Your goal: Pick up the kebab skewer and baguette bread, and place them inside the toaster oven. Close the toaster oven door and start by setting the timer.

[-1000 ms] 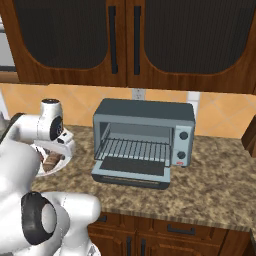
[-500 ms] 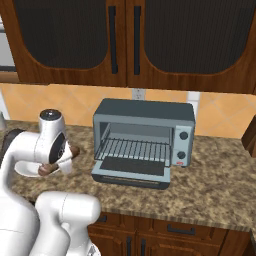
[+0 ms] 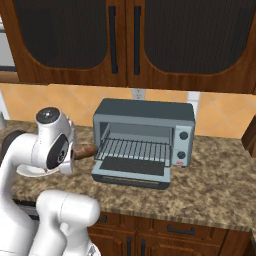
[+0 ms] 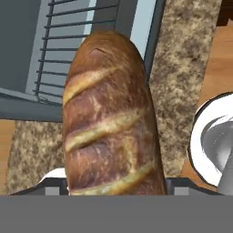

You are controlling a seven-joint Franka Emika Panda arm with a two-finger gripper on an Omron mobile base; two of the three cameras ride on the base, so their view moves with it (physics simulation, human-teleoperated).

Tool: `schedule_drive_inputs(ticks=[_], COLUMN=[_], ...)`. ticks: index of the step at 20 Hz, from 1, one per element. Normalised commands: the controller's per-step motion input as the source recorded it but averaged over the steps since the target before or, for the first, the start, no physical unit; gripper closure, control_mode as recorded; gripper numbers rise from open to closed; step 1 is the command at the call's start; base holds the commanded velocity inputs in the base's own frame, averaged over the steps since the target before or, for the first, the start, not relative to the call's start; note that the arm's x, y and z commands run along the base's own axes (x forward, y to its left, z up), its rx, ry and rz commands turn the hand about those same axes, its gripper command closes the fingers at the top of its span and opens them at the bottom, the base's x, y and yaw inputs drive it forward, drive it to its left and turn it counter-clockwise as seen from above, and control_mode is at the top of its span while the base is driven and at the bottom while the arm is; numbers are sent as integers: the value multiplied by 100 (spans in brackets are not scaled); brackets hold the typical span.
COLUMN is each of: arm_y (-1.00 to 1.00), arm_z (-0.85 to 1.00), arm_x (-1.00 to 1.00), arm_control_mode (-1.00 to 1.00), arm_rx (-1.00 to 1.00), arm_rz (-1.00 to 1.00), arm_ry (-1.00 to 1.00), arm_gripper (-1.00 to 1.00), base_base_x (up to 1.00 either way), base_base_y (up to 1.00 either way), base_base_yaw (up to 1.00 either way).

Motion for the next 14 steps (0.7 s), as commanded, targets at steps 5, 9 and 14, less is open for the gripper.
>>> schedule_drive_inputs(ticks=[5, 9, 14], arm_y=[-99, -56, -9], arm_z=[39, 23, 5], arm_x=[-7, 8, 40], arm_control_mode=[-100, -100, -100], arm_rx=[6, 7, 2], arm_rz=[-17, -5, 0], arm_ry=[0, -3, -2], arm_gripper=[100, 100, 100], base_base_x=[0, 0, 0], base_base_y=[0, 0, 0], base_base_yaw=[0, 0, 0])
